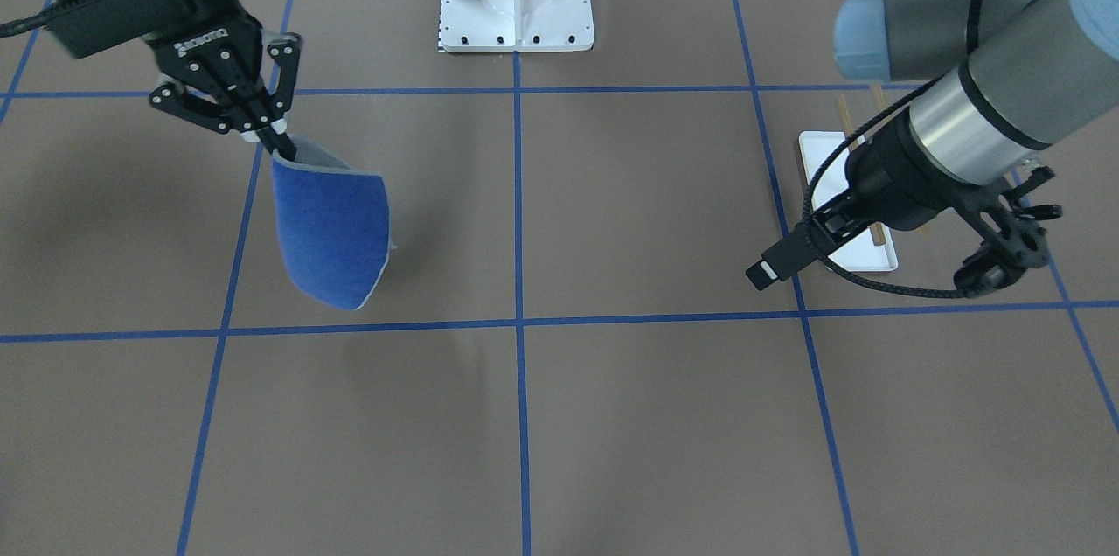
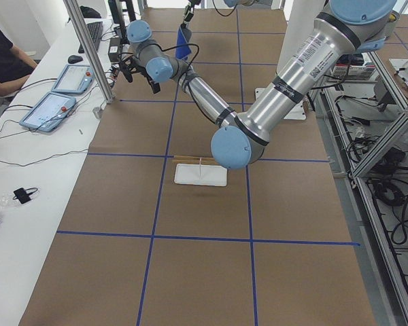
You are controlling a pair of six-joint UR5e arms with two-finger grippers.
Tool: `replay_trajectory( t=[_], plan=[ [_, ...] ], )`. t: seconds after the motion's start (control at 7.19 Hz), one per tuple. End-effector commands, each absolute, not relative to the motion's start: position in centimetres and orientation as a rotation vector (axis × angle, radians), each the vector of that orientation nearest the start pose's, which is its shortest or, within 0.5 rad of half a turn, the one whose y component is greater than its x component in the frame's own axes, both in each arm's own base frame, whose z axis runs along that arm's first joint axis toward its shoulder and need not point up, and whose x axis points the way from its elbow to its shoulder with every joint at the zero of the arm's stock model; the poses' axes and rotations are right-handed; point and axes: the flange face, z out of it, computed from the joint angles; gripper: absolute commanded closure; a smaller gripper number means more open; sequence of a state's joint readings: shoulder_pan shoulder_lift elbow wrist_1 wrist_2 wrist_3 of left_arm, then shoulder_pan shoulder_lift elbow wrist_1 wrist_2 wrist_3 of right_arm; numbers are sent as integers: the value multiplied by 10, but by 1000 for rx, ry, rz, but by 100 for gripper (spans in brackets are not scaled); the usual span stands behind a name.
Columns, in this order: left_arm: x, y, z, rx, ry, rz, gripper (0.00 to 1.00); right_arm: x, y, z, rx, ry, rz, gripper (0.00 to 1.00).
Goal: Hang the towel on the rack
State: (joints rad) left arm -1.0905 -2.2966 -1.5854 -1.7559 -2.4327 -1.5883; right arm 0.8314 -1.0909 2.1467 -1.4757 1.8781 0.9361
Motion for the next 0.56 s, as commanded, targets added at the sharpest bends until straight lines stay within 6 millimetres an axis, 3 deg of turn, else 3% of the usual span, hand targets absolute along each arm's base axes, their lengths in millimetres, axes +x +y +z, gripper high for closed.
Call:
replay_trajectory(
  t=[0.0, 0.14, 0.42],
  plan=[
    [324, -607, 136, -321, 1185, -615, 2, -301, -402, 112, 621, -1091, -9, 100],
    [355, -592, 119, -331, 1201, -661, 2, -304, -400, 103, 635, -1105, -13, 100],
    [392, -564, 87, -383, 1223, -641, 2, -303, -399, 98, 651, -1112, -9, 100]
  ],
)
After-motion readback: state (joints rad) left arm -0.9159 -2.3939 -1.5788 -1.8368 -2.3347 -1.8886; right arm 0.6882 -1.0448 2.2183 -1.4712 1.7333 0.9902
